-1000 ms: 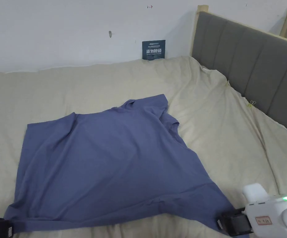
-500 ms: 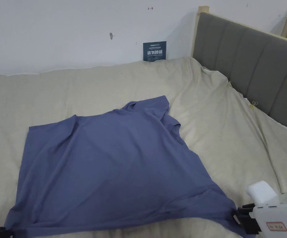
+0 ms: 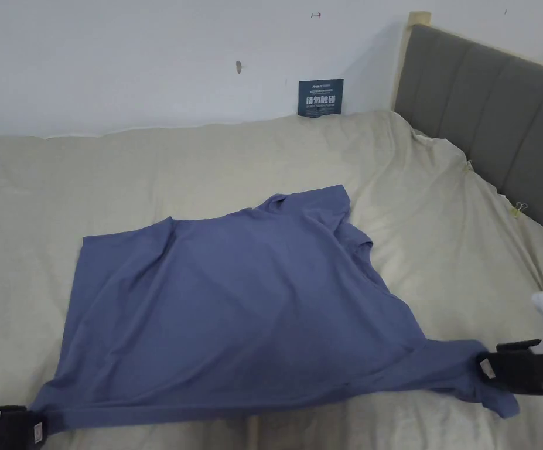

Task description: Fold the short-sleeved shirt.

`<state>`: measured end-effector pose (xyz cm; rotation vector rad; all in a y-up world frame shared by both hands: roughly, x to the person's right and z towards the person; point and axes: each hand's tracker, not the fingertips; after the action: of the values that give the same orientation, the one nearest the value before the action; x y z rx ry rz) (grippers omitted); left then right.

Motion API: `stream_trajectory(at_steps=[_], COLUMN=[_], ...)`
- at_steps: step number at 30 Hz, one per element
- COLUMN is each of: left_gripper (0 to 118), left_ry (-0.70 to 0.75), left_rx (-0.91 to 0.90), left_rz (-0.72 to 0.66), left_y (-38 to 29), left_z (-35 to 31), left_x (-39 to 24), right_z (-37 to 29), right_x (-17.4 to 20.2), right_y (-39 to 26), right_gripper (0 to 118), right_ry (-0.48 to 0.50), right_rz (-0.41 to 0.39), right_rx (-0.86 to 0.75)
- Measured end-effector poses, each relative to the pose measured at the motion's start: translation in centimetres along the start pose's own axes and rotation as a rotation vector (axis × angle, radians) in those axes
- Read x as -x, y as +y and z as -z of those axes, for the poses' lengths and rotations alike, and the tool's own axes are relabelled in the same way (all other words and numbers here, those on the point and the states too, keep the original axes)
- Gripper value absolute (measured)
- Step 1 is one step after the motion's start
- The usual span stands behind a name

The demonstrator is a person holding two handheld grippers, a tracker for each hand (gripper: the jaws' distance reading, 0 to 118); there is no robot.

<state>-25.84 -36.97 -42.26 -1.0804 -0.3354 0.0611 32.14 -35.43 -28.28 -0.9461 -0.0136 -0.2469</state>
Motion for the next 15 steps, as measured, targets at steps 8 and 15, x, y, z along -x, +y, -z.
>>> stream_trajectory(at_steps=[8,15], left_gripper=[9,9], left_ry=[-0.005,0.019], left_rx=[0.118,0.204], left_rz=[0.000,0.009], left_y=[7.0,13.1], left_z=[2.9,8.1], left_x=[1.3,1.8], right_z=[5.0,13.7], right_x=[1.9,3.7], right_y=[10.6,19.2], right_gripper=[4,4], right_ry=[-0.068,-0.170], right_rz=[-0.021,-0.085], right_rx=[0.065,0.178])
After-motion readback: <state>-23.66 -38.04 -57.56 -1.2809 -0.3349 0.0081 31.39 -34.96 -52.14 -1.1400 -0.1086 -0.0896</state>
